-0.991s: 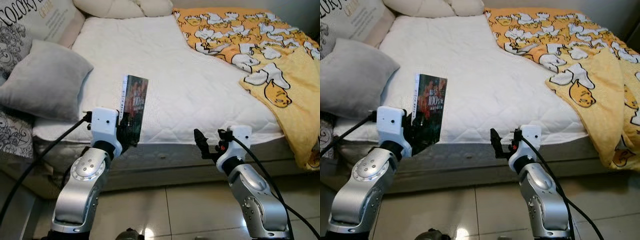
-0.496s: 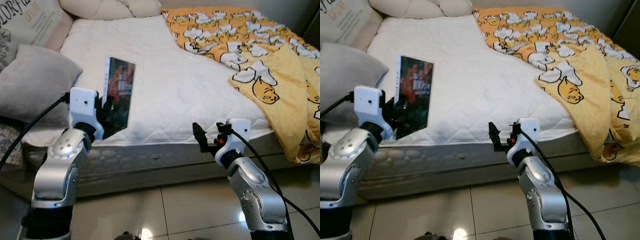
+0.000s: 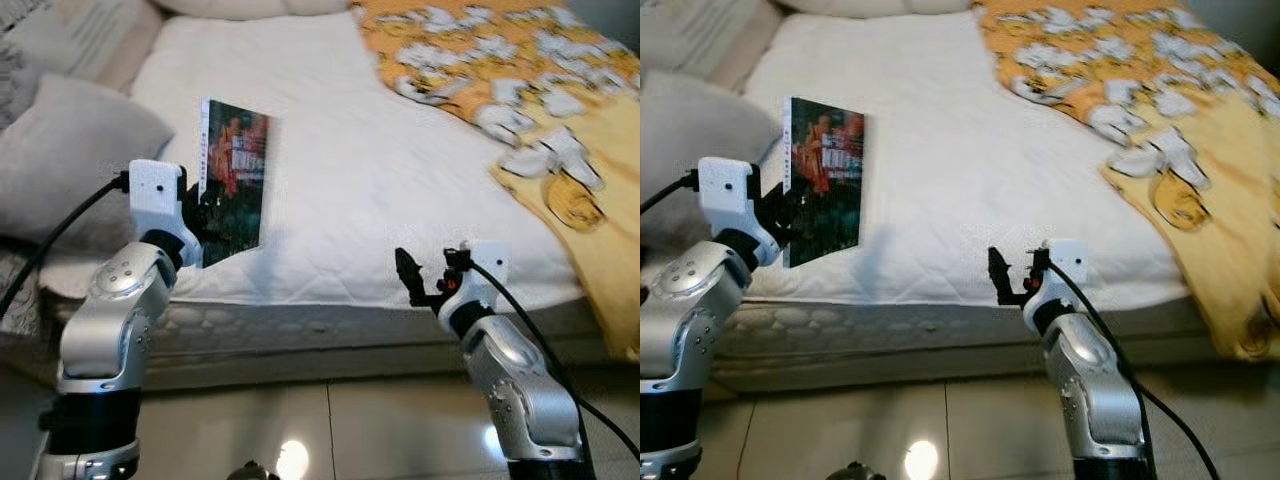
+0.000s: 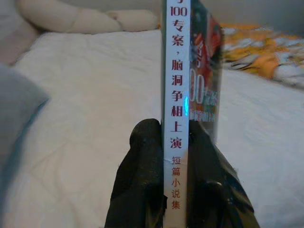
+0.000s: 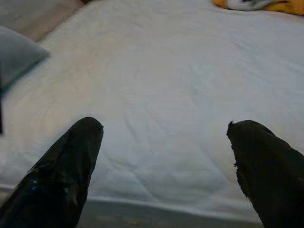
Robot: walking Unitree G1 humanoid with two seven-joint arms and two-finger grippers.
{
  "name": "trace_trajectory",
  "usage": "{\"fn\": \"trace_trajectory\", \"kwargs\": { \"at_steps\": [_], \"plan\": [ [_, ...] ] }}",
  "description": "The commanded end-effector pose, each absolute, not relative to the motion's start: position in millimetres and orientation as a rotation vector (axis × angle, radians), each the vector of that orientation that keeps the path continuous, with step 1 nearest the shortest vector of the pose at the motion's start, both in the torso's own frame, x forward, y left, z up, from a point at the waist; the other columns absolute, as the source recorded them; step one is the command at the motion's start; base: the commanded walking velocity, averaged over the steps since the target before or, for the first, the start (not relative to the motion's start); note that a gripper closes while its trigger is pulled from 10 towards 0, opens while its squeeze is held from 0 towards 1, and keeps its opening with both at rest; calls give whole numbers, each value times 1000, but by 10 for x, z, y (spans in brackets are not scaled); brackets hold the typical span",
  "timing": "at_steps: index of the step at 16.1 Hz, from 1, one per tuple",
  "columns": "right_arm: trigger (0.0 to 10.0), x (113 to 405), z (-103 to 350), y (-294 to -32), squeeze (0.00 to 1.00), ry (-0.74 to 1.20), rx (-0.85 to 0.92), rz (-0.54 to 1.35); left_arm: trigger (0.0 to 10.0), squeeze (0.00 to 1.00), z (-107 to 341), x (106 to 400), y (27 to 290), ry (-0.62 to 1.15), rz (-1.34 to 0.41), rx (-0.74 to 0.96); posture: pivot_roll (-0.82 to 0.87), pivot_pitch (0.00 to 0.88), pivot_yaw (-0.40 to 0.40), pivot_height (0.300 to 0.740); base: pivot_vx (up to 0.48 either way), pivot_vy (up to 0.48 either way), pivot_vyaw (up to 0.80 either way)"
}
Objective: Clean up the room
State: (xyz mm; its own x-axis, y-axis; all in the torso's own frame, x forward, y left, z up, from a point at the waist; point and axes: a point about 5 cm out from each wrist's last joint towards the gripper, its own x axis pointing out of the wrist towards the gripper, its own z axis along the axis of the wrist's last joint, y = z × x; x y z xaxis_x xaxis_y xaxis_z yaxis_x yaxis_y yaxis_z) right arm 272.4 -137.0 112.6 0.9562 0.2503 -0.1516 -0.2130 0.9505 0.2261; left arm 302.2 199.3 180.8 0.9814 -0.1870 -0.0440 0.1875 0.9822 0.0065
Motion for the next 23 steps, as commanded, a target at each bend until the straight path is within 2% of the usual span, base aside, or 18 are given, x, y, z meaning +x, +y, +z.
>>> {"fn": "trace_trajectory", "kwargs": {
  "at_steps": [1, 6, 14, 23],
  "plan": [
    [10000, 2697, 1092, -1407, 0, 198, 203, 222, 10000, 0, 1901, 3018, 1956, 2, -202, 20, -8, 40, 23, 740, 307, 0, 0],
    [10000, 2628, 1039, -1426, 0, 218, 172, 216, 10000, 0, 1674, 2803, 1658, 20, -239, 16, -21, 43, 29, 740, 311, 0, 0],
    [10000, 2615, 1025, -1413, 0, 203, 128, 221, 10000, 0, 1578, 2694, 1631, 32, -188, 23, -20, 19, 40, 740, 337, 0, 0],
    [10000, 2643, 1075, -1389, 0, 160, 62, 275, 10000, 0, 1459, 2565, 1641, 51, -139, 25, -13, 10, 13, 740, 375, 0, 0]
  ]
}}
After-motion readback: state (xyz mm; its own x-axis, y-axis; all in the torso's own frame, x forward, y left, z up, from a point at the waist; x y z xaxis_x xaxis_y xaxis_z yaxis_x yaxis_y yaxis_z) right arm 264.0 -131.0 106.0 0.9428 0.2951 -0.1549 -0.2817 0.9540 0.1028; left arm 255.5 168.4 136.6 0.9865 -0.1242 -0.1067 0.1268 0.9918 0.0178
